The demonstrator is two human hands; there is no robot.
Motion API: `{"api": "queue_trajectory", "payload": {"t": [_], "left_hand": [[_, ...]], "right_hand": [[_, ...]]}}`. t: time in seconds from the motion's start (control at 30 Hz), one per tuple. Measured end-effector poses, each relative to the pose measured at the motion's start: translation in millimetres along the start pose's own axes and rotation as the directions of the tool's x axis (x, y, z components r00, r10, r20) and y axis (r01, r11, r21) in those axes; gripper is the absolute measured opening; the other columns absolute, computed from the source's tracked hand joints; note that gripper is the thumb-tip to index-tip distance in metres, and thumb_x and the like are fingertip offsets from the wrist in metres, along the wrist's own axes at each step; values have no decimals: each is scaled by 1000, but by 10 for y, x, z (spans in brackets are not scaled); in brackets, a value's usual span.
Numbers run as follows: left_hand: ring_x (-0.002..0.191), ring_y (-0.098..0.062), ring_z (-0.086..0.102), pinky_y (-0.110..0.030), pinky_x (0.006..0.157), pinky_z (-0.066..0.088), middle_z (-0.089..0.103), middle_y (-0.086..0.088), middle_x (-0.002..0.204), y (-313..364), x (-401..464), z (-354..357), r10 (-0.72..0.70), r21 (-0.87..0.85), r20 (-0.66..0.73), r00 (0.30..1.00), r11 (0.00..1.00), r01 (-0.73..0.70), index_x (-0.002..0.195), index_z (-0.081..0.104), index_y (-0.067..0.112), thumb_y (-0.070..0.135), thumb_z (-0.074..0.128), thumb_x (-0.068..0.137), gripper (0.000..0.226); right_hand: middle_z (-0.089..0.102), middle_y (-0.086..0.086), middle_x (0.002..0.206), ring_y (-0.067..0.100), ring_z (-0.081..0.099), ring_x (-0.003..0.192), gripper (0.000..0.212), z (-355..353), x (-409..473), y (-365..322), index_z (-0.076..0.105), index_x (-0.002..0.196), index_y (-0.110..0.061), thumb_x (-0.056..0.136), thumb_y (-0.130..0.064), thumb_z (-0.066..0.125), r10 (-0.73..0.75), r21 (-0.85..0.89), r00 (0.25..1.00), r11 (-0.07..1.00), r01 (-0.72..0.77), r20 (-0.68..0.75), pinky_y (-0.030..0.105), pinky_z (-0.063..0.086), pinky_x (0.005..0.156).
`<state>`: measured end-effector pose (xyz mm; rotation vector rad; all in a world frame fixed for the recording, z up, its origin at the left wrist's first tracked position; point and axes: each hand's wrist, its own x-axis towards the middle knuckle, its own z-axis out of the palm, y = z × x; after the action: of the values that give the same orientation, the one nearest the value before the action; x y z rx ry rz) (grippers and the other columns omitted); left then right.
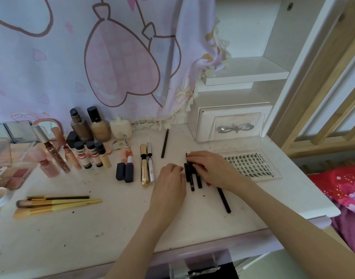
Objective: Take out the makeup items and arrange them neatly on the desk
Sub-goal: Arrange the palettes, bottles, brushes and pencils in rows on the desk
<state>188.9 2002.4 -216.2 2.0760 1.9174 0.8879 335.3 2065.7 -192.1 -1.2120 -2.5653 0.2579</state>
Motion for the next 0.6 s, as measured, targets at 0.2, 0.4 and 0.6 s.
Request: {"api": "queue_trajectory", "payload": {"t": [0.2, 0.4, 0.6], "left_hand": [[143, -16, 11, -20, 112, -4, 20, -7, 154, -82, -172, 115, 67, 187, 62, 996, 979, -78, 145, 23, 8, 22, 22, 101, 46], [144, -19, 9, -30, 115, -4, 12, -9, 155, -133, -161, 184, 84, 255, 77, 994, 962, -100, 147, 16, 8, 24, 19, 100, 50], [141, -23, 22, -35, 114, 3, 27, -12, 151, -115, -177, 164, 100, 229, 32, 994, 968, -105, 143, 28, 4, 21, 29, 98, 48]], "right_hand": [[29, 5, 152, 23, 31, 136, 47, -46, 603, 90, 26, 146, -17, 100, -14, 33, 9, -65, 996, 998, -3, 87, 32, 26, 111], [14, 4, 156, 27, 27, 136, 62, 80, 1136, -34, 17, 148, -30, 95, -3, 36, -49, -439, 956, 881, 178, 290, 39, 35, 100], [51, 9, 127, 26, 52, 108, 35, 252, 1184, -161, 44, 131, -11, 97, -9, 38, -182, -610, 949, 732, 305, 257, 32, 40, 66]]}}
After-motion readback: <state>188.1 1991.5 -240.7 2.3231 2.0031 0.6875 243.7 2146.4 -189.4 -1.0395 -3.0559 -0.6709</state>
